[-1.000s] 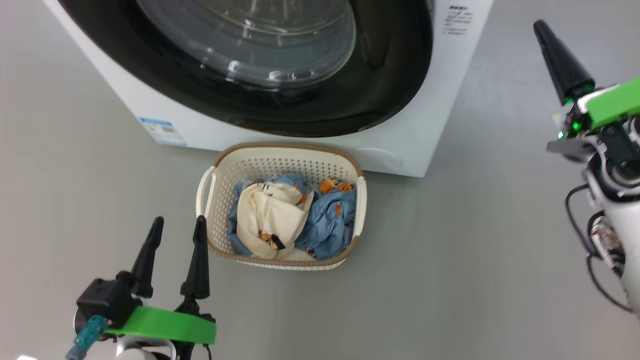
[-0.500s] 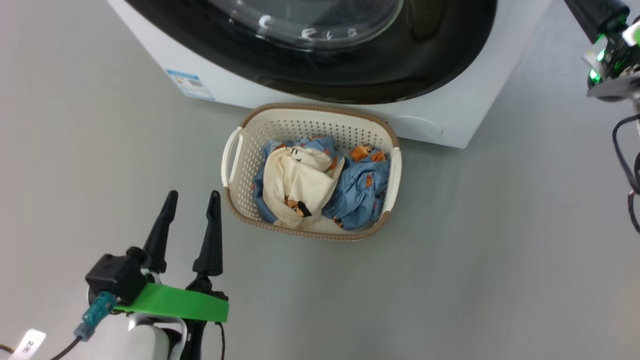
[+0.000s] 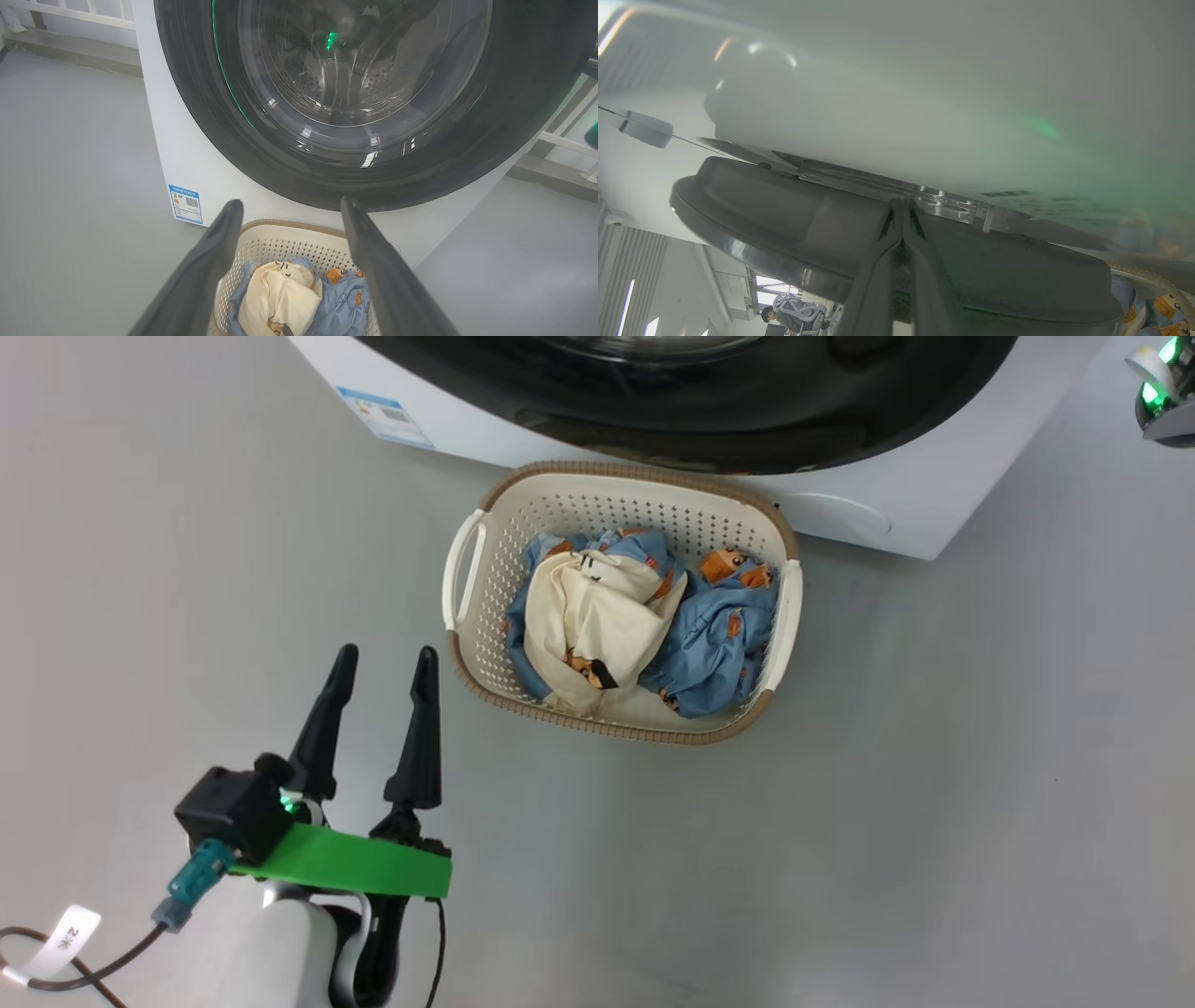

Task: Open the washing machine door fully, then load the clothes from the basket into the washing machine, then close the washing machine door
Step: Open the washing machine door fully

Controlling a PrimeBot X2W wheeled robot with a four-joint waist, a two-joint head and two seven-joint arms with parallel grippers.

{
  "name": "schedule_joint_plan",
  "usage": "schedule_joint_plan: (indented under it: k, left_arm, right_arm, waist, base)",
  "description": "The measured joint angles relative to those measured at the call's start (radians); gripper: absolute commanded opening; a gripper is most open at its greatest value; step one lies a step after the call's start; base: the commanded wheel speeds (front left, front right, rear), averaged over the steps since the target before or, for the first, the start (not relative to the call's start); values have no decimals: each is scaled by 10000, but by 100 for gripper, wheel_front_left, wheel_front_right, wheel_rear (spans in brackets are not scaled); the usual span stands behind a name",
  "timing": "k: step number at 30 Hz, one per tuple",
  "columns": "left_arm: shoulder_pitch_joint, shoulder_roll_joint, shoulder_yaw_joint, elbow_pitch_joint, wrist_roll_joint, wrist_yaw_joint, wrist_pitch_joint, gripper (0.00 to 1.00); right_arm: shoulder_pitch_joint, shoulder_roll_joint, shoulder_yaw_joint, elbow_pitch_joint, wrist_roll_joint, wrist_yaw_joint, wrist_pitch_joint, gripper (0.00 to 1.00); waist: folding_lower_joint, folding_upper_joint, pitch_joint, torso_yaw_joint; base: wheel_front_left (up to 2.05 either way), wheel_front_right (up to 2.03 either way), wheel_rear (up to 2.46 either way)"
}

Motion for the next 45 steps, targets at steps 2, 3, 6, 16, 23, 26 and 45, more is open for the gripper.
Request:
schedule_joint_plan:
  k: [2,3,6,16,23,26,45]
  left_arm:
    - [-113,-12,-59,0,-42,0,0,100]
    - [-151,-13,-71,0,-77,0,0,100]
    - [-162,-25,-96,0,-104,0,0,100]
    - [-315,-96,-117,0,-178,0,0,100]
    - [-310,-100,-88,0,-201,0,0,100]
    - [-304,-100,-67,-2,-201,0,0,100]
    - [207,-35,128,-2,-44,0,0,100]
  right_arm:
    - [-145,-2,29,90,-48,0,86,0]
    - [-198,0,42,119,-82,0,86,0]
    - [-381,-2,71,205,-140,0,111,0]
    - [-598,-17,267,370,-228,-2,462,0]
    - [-529,17,382,385,-240,-4,811,0]
    - [-512,100,541,336,-240,-4,949,0]
    - [936,830,917,12,-165,-2,1697,0]
  waist:
    - [0,0,108,78]
    - [0,0,154,114]
    - [0,0,283,211]
    - [-1,0,382,368]
    - [-1,-1,151,312]
    - [-1,0,52,261]
    - [-2,0,-938,-121]
  base:
    - [0,0,0]
    - [0,0,0]
    - [0,0,0]
    - [0,0,0]
    - [0,0,0]
    - [0,0,0]
    - [0,0,0]
